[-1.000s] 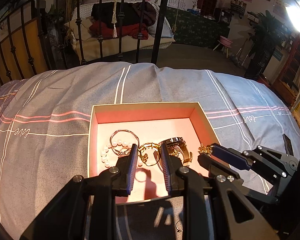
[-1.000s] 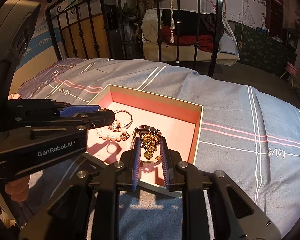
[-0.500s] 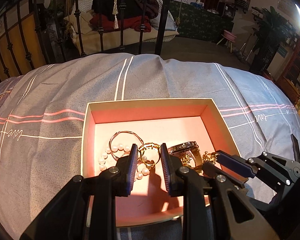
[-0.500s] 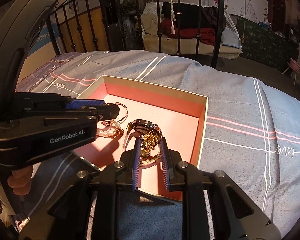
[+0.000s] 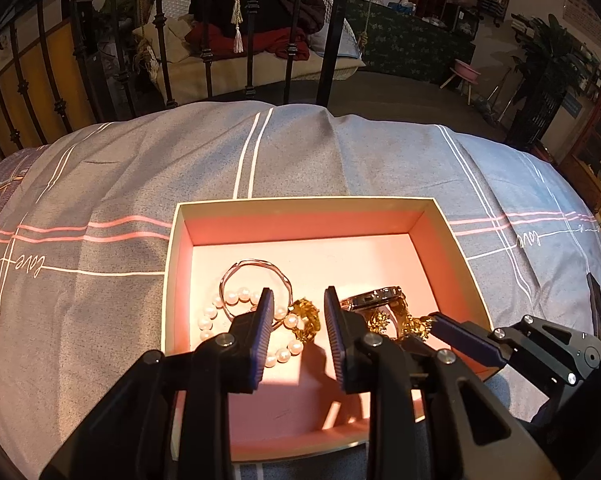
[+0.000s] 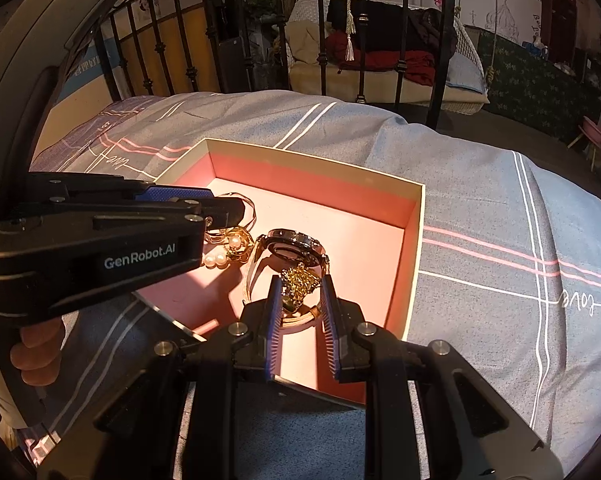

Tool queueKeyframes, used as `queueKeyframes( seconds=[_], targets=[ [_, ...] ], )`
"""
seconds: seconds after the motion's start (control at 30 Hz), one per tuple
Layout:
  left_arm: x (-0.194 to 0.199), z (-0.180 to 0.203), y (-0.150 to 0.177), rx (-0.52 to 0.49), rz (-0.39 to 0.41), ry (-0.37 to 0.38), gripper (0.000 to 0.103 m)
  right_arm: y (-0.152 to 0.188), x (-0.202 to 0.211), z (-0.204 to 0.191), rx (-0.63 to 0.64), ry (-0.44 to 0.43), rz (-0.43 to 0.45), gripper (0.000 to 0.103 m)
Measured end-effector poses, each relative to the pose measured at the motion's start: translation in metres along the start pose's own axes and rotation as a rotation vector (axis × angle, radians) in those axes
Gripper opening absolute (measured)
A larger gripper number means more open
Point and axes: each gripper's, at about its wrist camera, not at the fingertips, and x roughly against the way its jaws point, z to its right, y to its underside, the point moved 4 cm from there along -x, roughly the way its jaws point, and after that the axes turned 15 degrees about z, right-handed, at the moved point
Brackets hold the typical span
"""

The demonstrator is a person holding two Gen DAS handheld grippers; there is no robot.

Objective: Organize jewelry
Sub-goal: 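Carry the ring and cluster earring into the box and open both grippers, then withdraw both grippers and move the left gripper to the small silver ring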

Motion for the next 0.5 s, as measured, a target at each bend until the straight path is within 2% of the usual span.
queueKeyframes(
  seconds=[0.13, 0.2, 0.23, 0.3, 0.5],
  targets=[
    [0.012, -0.006, -0.004, 0.018, 0.025, -0.008, 0.043, 0.0, 0.004, -0.004, 0.013, 0.004, -0.001, 0.022],
    [0.022, -0.01, -0.006, 0.034, 0.048, -0.014, 0.058, 0.001, 0.009, -0.005, 0.015, 0.014, 0.003, 0.037],
    [0.029, -0.011, -0.006, 0.042, 0.059, -0.015, 0.061, 0.002, 0.014, -0.005, 0.017, 0.02, 0.011, 0.047],
    [0.041, -0.012, -0.003, 0.051, 0.074, -0.008, 0.069, 0.004, 0.026, -0.007, 0.027, 0.029, 0.027, 0.05],
    [0.069, -0.004, 0.037, 0.052, 0.055, 0.023, 0.074, 0.028, 0.067, -0.012, 0.023, 0.026, 0.026, 0.057]
  ],
)
